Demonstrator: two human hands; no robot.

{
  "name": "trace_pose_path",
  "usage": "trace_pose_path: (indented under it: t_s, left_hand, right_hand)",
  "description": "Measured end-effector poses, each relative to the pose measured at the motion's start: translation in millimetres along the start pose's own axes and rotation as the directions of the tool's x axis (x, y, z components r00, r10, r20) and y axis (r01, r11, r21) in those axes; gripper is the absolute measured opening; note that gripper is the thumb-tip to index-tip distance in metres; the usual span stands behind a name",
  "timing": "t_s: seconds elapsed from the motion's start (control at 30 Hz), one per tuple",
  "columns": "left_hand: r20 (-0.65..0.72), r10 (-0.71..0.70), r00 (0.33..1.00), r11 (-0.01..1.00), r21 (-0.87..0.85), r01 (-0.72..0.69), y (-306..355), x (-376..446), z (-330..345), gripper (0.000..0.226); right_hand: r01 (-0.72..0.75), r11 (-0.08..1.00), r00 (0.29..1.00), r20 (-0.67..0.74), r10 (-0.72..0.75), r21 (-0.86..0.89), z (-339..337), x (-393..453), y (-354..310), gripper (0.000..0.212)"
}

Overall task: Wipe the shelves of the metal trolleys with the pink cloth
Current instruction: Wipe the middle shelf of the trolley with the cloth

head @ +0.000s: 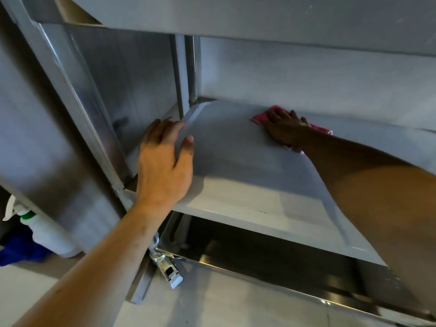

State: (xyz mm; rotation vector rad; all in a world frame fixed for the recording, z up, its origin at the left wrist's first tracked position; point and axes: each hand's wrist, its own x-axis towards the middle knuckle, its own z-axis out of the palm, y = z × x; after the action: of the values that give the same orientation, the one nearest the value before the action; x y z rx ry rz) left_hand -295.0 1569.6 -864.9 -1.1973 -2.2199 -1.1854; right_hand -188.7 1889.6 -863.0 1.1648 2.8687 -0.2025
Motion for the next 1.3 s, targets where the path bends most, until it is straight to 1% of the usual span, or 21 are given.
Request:
trace_pose_path:
  t_s: [0.1,0.2,0.3,0.47,0.53,0.6,0.77,0.83,0.87,0.9,0.93,0.97,1.0,1.03,1.07,1.1,1.13,1.17,1.23,1.27,1.3]
  left_hand:
    - [0.004,0.015,1.0,1.0,0.017,-0.015,0,-1,-1,0.046]
    - [-0.053,0.045,0.998,0.999,0.021,-0.044,1,-5,-2,0.042]
    - [-0.077,0.045,0.996,0.996,0.076,-0.039,0,-4,0,0.044]
    - [-0.027,0.07,0.997,0.992,0.111,-0.066,1,-2,1,0.044]
    - [0.018,0.064,0.998,0.99,0.122,-0.065,4,-2,-1,0.046]
    - [0.032,0.081,0.996,0.985,0.148,-0.085,7,-3,-2,0.047]
    - [-0.026,0.096,0.995,0.995,0.017,-0.096,24,-4,-10,0.038]
    - [-0.017,0.046,0.999,0.996,-0.075,-0.047,37,-5,-12,0.038]
    - [-0.001,-0.007,1.0,0.991,-0.132,0.006,44,-6,-14,0.039]
    - [0.023,-0.06,0.998,0.98,-0.188,0.063,52,-5,-16,0.038]
    - [0.069,-0.115,0.991,0.964,-0.233,0.129,61,-4,-18,0.038]
    - [0.141,-0.168,0.976,0.941,-0.273,0.202,69,-3,-19,0.039]
    - [0.226,-0.223,0.948,0.898,-0.332,0.29,78,0,-21,0.04]
    - [0.326,-0.279,0.903,0.818,-0.412,0.401,86,2,-22,0.039]
    - [0.44,-0.319,0.839,0.701,-0.486,0.522,96,3,-24,0.036]
    - [0.553,-0.334,0.763,0.571,-0.525,0.631,104,2,-26,0.036]
    - [0.657,-0.316,0.685,0.464,-0.523,0.715,111,-1,-29,0.043]
    - [0.749,-0.268,0.606,0.39,-0.49,0.779,115,-3,-31,0.053]
    - [0.877,-0.145,0.458,0.329,-0.394,0.858,118,-8,-32,0.071]
    - [0.906,-0.096,0.412,0.318,-0.364,0.876,119,-10,-33,0.068]
    - [0.916,-0.064,0.395,0.308,-0.358,0.881,120,-11,-35,0.055]
  right_hand:
    - [0.056,0.998,0.998,-0.006,-0.056,-0.009,9,-30,-28,0.069]
    - [0.175,0.983,0.985,-0.013,-0.174,0.049,21,-84,-63,0.078]
    - [0.269,0.958,0.963,-0.007,-0.27,0.101,35,-141,-92,0.078]
    - [0.299,0.948,0.946,0.095,-0.31,0.11,31,-210,-115,0.092]
    - [0.311,0.949,0.948,0.057,-0.314,0.051,33,-235,-116,0.106]
    - [0.326,0.943,0.944,-0.025,-0.328,-0.074,42,-256,-114,0.111]
    - [0.315,0.945,0.917,-0.23,-0.327,-0.088,53,-288,-103,0.075]
    - [0.313,0.949,0.913,-0.291,-0.286,0.05,45,-294,-102,0.059]
    - [0.286,0.938,0.924,-0.314,-0.217,0.196,36,-296,-102,0.052]
    - [0.224,0.897,0.944,-0.314,-0.102,0.382,27,-297,-104,0.045]
    - [0.145,0.792,0.958,-0.285,0.038,0.593,16,-296,-105,0.039]
    - [0.066,0.608,0.957,-0.222,0.186,0.791,5,-294,-105,0.036]
    - [0.001,0.346,0.948,-0.112,0.299,0.938,-6,-292,-103,0.03]
    - [-0.051,0.041,0.944,0.035,0.329,0.998,-14,-289,-98,0.024]
    - [-0.103,-0.232,0.949,0.166,0.268,0.967,-20,-287,-92,0.019]
    - [-0.151,-0.404,0.956,0.237,0.173,0.902,-25,-288,-87,0.022]
    - [-0.192,-0.466,0.961,0.262,0.091,0.864,-27,-290,-82,0.027]
    - [-0.215,-0.466,0.963,0.267,0.046,0.858,-27,-292,-79,0.032]
    - [-0.233,-0.42,0.966,0.258,0.002,0.877,-25,-294,-77,0.043]
    - [-0.236,-0.416,0.968,0.252,-0.019,0.878,-24,-295,-78,0.046]
    - [-0.233,-0.417,0.969,0.243,-0.029,0.879,-23,-294,-79,0.047]
